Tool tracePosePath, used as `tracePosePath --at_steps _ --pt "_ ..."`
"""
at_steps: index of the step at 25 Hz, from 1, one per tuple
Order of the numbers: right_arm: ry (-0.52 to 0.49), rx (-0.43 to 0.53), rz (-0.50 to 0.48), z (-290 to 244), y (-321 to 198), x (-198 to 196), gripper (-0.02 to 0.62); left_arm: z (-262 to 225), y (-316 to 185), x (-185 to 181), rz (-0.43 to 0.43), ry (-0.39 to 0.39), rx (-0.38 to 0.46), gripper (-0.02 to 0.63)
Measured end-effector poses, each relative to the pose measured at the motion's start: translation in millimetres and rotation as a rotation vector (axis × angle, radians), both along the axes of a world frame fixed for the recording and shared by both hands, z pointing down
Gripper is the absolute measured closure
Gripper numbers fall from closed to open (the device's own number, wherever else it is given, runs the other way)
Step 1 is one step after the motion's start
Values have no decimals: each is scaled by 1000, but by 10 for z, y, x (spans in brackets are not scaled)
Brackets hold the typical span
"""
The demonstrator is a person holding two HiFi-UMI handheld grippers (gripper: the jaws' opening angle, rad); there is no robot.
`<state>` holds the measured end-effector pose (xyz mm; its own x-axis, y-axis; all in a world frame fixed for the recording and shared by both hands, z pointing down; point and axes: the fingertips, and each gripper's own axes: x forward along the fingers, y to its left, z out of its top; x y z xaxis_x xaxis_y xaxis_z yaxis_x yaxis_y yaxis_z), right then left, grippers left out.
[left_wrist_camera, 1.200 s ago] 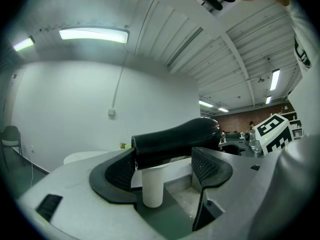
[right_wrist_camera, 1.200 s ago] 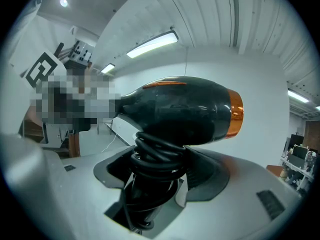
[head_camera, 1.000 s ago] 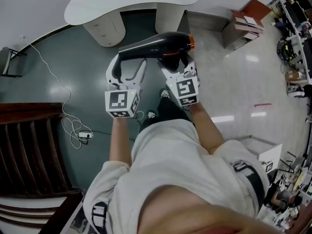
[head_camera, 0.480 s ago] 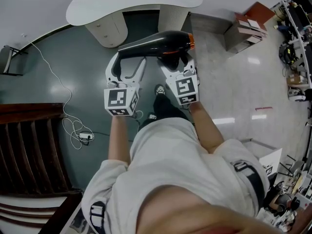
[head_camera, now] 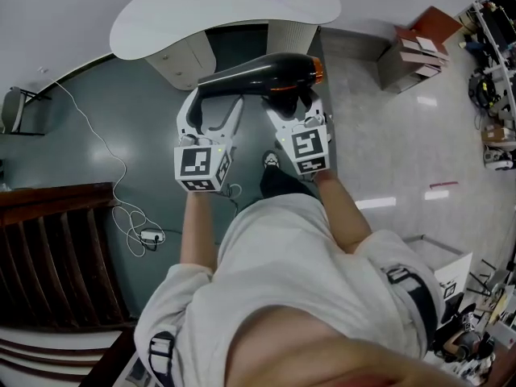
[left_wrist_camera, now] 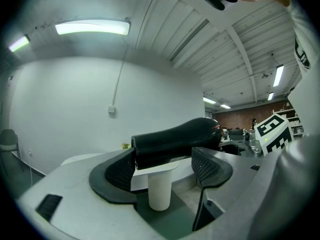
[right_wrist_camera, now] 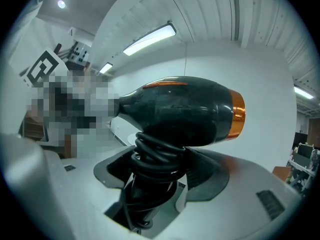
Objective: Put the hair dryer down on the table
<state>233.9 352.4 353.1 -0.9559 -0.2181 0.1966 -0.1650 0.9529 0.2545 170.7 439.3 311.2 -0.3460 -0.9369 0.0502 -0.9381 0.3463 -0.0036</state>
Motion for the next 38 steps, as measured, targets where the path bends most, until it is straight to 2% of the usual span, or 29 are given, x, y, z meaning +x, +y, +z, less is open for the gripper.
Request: tracePosePath --at_steps 7,23,38 --pt "6 -19 -13 13 -503 -407 296 9 -510 -409 -11 12 -9 241" --pt "5 -55 -50 51 -1466 -1094 296 3 -1460 -1048 -48 0 -54 241" --pt "19 -69 -93 134 -1711 -1786 296 83 -1688 -1709 -89 16 -59 241"
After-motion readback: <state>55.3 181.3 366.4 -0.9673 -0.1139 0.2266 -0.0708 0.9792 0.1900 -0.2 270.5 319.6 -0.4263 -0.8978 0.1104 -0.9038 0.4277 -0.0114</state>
